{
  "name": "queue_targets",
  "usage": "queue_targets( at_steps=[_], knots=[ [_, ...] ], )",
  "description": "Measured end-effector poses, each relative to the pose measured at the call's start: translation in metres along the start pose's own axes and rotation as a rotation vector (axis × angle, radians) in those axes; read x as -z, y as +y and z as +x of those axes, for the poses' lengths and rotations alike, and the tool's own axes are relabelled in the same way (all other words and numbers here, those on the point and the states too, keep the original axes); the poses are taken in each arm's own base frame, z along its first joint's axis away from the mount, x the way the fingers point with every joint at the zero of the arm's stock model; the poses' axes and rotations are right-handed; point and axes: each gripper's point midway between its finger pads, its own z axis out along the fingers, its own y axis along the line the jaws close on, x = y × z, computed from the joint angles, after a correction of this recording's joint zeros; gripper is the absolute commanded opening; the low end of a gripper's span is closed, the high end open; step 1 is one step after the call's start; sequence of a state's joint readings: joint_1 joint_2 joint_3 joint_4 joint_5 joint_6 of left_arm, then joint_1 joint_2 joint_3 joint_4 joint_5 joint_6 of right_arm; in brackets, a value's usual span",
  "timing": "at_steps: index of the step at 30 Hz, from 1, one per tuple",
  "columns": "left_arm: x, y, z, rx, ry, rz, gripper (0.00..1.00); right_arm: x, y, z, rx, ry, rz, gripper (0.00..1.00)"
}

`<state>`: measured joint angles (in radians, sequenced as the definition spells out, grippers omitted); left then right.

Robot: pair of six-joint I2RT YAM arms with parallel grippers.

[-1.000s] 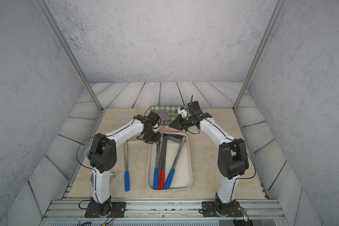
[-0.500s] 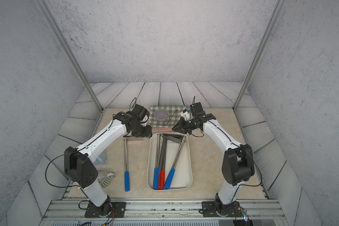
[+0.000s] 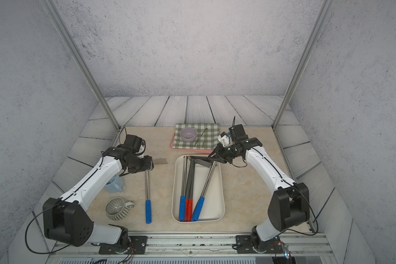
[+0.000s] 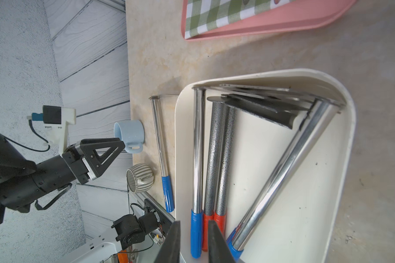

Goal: Put the small hoe into the storage box
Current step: Adjust the hoe at the center of the board, then pick up the hoe from the center of the board.

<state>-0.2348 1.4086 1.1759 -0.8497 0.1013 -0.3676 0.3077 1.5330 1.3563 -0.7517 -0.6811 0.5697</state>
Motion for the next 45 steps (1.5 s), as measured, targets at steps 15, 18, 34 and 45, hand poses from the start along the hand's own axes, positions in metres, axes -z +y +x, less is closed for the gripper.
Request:
queue_targets(
  at_steps=[15, 18, 34, 45],
  knots=[
    [-0.063, 0.032, 0.016, 0.119, 0.153, -0.006, 0.61, 0.008, -0.017, 0.017, 0.006, 0.018, 0.029, 0.26],
    [-0.073, 0.035, 0.021, 0.126, 0.185, -0.021, 0.59, 0.006, -0.021, 0.021, 0.002, 0.027, 0.035, 0.26],
    [-0.113, 0.053, 0.035, 0.174, 0.322, -0.129, 0.52, 0.002, -0.030, 0.028, -0.009, 0.051, 0.047, 0.27],
    [-0.122, 0.059, 0.042, 0.182, 0.385, -0.178, 0.46, 0.000, -0.036, 0.032, -0.013, 0.063, 0.054, 0.26]
  ],
)
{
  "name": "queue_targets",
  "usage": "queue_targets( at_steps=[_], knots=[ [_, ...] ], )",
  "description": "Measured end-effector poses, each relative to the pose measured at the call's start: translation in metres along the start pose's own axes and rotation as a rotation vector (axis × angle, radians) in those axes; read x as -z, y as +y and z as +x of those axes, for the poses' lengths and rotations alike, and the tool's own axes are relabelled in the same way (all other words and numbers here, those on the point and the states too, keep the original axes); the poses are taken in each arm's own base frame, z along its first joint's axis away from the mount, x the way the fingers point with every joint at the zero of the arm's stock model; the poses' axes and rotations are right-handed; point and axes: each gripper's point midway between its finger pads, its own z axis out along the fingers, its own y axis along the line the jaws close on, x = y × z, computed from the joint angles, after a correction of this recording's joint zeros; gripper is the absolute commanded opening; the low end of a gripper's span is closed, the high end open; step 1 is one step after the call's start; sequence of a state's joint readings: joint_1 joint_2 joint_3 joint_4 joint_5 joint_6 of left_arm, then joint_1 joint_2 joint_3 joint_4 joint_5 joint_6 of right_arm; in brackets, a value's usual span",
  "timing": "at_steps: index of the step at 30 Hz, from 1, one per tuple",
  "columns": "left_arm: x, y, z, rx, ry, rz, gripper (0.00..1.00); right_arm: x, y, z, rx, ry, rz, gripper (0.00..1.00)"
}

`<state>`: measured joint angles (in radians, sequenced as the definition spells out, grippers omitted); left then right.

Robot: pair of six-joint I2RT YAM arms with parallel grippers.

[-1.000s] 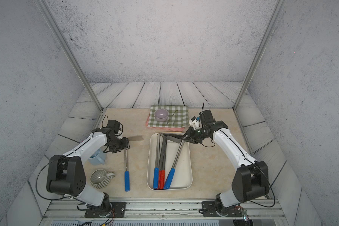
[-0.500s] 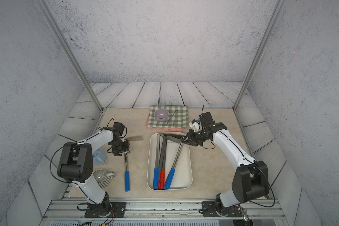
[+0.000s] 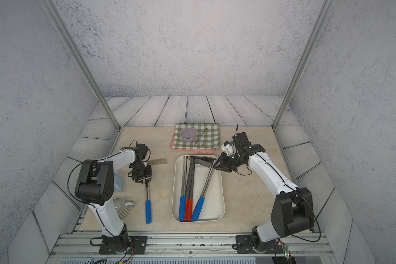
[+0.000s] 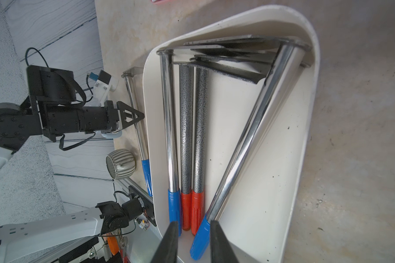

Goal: Put the small hoe into the storage box
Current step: Pick up the hoe from the center of the board.

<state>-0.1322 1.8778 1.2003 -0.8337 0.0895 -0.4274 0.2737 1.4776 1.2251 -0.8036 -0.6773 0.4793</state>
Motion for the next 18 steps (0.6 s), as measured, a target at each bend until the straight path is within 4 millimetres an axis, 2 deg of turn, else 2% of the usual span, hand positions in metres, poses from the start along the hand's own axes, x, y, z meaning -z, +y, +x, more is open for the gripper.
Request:
queue_targets(
  at_steps=[3, 12, 17, 18],
  knots=[
    [-0.0005, -0.0004, 0.0004, -0.001, 0.004, -0.009, 0.44, -0.0012, -0.0019, 0.0015, -0.003, 0.005, 0.002, 0.26],
    [-0.0012, -0.0074, 0.0010, -0.002, 0.005, -0.015, 0.27, -0.0006, -0.0034, 0.0014, -0.007, 0.003, 0.004, 0.26],
    [-0.0008, -0.0075, 0.0007, 0.001, 0.003, -0.014, 0.14, 0.0019, -0.0015, 0.0018, -0.001, -0.004, 0.001, 0.26],
    [-0.0006, -0.0075, 0.0007, 0.000, 0.003, -0.014, 0.08, 0.0024, -0.0011, 0.0018, 0.000, -0.005, 0.000, 0.26]
  ],
)
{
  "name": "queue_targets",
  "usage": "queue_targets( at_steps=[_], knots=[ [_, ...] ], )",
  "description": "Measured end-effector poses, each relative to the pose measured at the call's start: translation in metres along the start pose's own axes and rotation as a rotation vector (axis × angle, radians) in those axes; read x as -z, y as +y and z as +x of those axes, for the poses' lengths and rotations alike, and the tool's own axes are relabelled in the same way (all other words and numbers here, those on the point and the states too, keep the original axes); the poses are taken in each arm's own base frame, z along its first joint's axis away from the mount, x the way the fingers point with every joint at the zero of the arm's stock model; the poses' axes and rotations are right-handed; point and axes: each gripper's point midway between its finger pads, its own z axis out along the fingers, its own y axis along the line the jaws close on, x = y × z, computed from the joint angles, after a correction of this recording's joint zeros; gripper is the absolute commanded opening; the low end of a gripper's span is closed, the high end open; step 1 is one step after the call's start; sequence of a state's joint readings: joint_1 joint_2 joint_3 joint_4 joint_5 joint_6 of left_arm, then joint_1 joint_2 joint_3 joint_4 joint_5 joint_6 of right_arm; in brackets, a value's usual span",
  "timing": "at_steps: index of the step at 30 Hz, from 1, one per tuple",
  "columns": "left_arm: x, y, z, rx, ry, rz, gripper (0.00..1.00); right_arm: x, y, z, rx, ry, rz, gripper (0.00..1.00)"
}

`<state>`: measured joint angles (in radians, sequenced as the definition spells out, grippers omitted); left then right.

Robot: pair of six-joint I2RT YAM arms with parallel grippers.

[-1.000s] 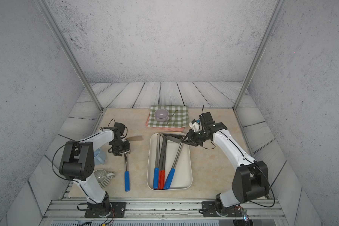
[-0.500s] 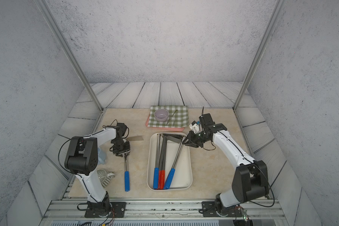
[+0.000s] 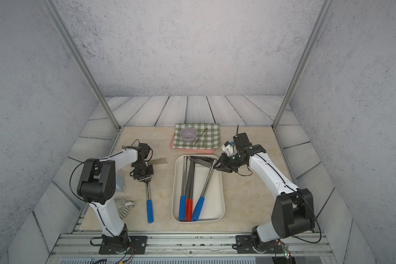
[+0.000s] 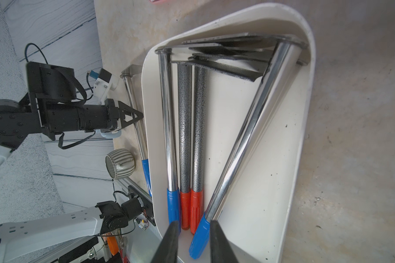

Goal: Put the small hoe into the storage box
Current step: Pick up the hoe from the center of the board.

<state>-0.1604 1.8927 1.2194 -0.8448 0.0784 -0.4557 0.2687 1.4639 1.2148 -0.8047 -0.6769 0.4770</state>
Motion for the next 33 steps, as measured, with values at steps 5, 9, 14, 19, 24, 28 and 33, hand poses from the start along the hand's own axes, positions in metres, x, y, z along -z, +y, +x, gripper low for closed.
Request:
queue_targets(
  at_steps=[5, 9, 14, 19, 24, 28, 33],
  knots=[
    [0.005, 0.001, 0.002, -0.005, -0.002, 0.000, 0.00, 0.001, 0.000, 0.001, 0.000, -0.001, 0.000, 0.26],
    [0.033, 0.001, 0.003, -0.015, -0.039, 0.010, 0.00, 0.004, 0.001, 0.001, 0.002, -0.007, -0.001, 0.26],
    [0.094, -0.003, -0.004, -0.036, -0.170, 0.056, 0.00, 0.008, 0.004, 0.001, 0.009, -0.020, -0.006, 0.26],
    [0.129, -0.006, 0.005, -0.066, -0.226, 0.075, 0.00, 0.010, 0.003, 0.001, 0.007, -0.024, -0.005, 0.26],
    [0.139, -0.016, 0.023, -0.116, -0.208, 0.064, 0.00, 0.014, 0.004, 0.001, 0.009, -0.036, -0.002, 0.26],
    [0.152, -0.040, 0.035, -0.180, -0.221, 0.066, 0.00, 0.017, 0.004, 0.002, 0.013, -0.045, -0.003, 0.26],
    [0.170, -0.082, 0.048, -0.266, -0.256, 0.095, 0.00, 0.015, -0.002, 0.004, -0.003, -0.039, 0.006, 0.26]
  ],
)
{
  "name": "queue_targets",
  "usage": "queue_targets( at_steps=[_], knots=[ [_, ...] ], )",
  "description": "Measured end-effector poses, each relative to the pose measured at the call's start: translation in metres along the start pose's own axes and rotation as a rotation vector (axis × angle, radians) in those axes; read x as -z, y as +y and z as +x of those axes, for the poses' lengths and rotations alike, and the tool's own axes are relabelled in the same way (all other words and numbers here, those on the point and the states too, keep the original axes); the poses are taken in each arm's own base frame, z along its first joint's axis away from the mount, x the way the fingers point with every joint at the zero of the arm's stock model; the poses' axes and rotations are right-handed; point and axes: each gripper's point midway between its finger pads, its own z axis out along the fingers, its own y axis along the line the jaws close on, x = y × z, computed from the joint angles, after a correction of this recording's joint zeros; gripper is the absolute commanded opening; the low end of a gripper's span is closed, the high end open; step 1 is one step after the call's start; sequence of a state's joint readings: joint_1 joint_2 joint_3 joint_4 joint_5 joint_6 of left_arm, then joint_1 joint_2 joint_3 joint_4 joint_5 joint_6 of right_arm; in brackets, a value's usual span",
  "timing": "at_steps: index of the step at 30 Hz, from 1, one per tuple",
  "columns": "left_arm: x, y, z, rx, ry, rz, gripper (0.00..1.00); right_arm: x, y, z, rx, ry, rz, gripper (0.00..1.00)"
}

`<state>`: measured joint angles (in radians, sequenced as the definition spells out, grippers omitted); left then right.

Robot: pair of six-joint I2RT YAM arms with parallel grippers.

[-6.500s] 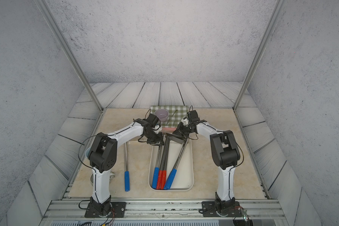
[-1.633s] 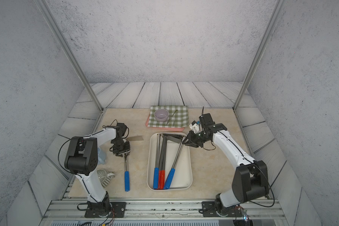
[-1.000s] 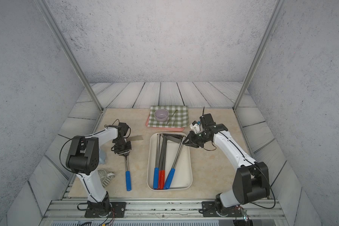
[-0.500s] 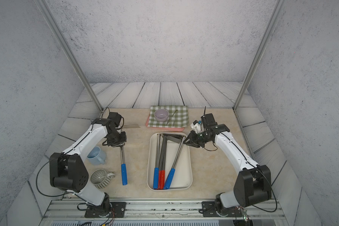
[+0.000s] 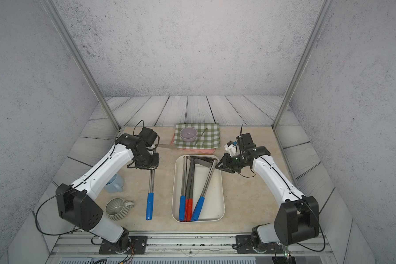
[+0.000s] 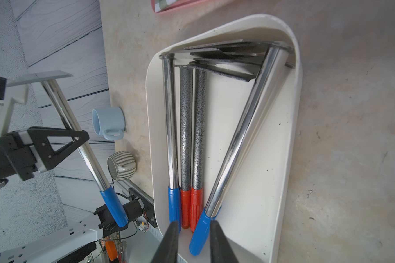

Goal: Put the small hoe into the storage box
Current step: Pick up the hoe from the center of the board, then place the hoe in the storage box.

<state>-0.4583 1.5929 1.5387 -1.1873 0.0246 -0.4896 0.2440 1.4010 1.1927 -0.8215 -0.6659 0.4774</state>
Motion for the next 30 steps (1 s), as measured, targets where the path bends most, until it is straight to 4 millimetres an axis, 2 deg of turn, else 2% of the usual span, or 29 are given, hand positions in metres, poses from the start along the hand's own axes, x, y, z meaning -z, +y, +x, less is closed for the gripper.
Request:
queue_targets(
  at_steps=[3, 7, 15, 20, 30],
  knots=[
    [-0.003, -0.024, -0.002, -0.035, 0.005, 0.002, 0.00, 0.002, -0.003, 0.000, -0.008, -0.003, 0.008, 0.26],
    [-0.016, -0.050, -0.005, -0.068, 0.032, -0.018, 0.00, 0.007, -0.006, -0.001, -0.013, -0.013, 0.014, 0.26],
    [-0.042, -0.091, -0.015, -0.106, 0.068, -0.047, 0.00, 0.016, -0.013, -0.002, -0.021, -0.027, 0.024, 0.26],
    [-0.051, -0.100, -0.016, -0.109, 0.081, -0.066, 0.00, 0.017, -0.019, -0.002, -0.032, -0.029, 0.030, 0.26],
    [-0.079, -0.098, -0.008, -0.089, 0.145, -0.118, 0.00, 0.017, -0.025, 0.001, -0.044, -0.022, 0.034, 0.26]
  ],
)
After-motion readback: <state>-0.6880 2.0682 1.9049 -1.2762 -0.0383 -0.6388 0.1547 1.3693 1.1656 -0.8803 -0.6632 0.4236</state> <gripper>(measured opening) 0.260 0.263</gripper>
